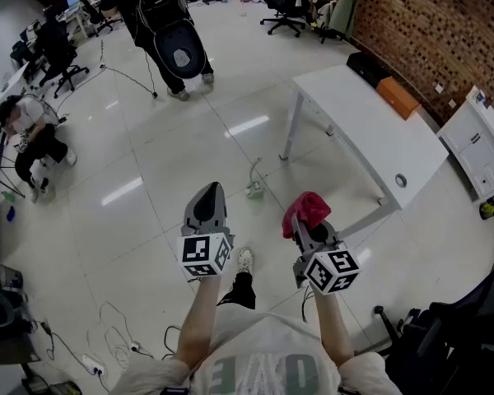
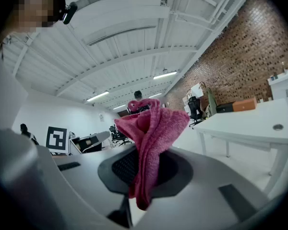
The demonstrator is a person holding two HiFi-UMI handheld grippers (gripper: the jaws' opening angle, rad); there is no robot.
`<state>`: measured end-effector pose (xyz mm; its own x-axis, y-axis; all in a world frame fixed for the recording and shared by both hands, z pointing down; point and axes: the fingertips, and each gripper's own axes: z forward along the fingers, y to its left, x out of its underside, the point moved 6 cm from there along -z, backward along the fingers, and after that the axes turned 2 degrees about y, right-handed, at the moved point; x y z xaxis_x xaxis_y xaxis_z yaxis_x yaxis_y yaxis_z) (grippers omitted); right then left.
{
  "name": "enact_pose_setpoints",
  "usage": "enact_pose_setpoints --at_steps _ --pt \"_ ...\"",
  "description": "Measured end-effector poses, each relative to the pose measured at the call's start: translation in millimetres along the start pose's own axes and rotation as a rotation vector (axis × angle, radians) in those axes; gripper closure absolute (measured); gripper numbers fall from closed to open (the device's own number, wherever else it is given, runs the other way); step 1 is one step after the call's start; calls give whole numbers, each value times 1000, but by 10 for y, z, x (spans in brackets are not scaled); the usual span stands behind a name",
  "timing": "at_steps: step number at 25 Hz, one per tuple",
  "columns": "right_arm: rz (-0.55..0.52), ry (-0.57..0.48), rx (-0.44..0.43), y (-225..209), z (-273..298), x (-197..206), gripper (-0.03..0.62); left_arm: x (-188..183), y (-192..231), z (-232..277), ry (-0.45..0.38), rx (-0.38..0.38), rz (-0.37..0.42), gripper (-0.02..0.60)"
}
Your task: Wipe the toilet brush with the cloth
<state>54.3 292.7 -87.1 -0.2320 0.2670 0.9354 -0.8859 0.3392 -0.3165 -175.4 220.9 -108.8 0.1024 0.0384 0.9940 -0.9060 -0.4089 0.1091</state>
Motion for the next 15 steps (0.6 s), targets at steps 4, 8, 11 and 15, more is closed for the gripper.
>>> enact_pose_setpoints --at_steps 4,8,11,15 --pt "-21 -32 0 -272 763 -373 563 -104 304 809 -5 16 14 577" --pt "-10 -65 3 -527 1424 -669 563 -213 530 1550 -15 54 28 577" --pt "0 -75 9 -751 1743 -832 563 -228 573 1966 -15 67 37 577" --pt "13 -79 5 -987 1980 -964 562 -178 548 2253 3 71 22 577"
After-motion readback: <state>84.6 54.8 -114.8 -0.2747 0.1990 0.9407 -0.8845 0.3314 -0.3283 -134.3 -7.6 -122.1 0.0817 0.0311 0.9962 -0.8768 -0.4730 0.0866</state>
